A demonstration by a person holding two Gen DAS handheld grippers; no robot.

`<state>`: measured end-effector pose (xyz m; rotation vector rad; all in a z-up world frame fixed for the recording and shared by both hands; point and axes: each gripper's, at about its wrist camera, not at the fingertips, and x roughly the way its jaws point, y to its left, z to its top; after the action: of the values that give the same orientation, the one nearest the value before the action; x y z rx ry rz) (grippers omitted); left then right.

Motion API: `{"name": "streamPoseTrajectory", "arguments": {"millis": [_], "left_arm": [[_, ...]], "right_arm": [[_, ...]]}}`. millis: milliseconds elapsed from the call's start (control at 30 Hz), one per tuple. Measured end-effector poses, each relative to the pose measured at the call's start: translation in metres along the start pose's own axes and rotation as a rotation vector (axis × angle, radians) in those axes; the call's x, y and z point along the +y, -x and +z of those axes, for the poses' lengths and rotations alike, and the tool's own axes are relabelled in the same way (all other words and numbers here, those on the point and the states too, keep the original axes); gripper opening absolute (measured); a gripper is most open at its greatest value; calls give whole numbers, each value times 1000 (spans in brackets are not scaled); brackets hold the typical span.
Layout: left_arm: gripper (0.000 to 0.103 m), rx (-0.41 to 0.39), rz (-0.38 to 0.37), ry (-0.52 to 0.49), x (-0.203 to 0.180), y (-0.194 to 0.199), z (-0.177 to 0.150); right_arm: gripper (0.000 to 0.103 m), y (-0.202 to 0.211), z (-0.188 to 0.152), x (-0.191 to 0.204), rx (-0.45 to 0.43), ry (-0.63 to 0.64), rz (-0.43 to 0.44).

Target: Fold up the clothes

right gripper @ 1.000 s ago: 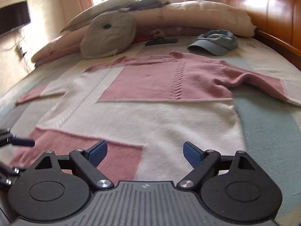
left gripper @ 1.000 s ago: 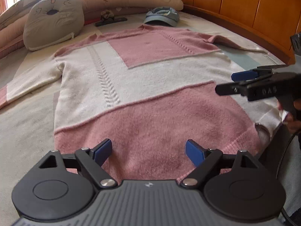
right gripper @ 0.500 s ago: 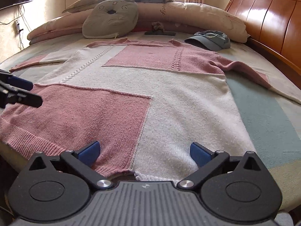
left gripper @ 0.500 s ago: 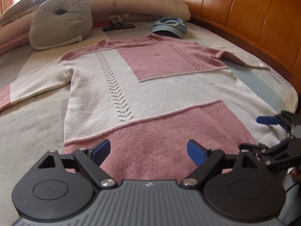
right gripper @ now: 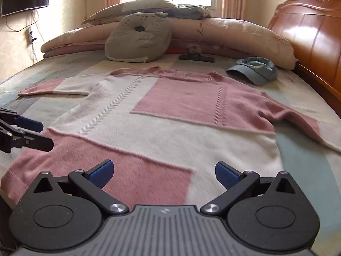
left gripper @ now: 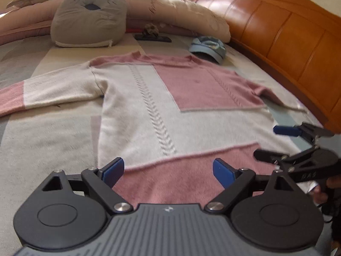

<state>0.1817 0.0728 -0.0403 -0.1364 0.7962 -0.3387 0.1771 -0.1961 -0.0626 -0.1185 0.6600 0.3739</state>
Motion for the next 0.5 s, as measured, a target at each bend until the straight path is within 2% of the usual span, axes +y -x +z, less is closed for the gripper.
{"name": "streamPoseTrajectory", "arguments": {"millis": [133, 267, 333, 367, 433, 500], "left_arm": [[90, -47, -15, 178, 39, -14, 45], [87, -46, -42, 392, 82, -52, 75], [64, -40, -54, 482, 102, -71, 81], [44, -32, -60, 532, 113, -81, 82], [44, -3, -48, 640, 129, -99, 74], [46, -23, -38, 691, 137, -108, 61]], "right_arm": [[103, -46, 25, 17, 2, 63, 115], [103, -64, 2, 19, -9, 1, 231], [103, -59, -7, 19, -16, 50, 257], [103, -54, -8, 19, -27, 77, 266], [103, -49, -9, 16, -26, 82, 271], [103, -52, -10, 10, 4, 54, 257]]}}
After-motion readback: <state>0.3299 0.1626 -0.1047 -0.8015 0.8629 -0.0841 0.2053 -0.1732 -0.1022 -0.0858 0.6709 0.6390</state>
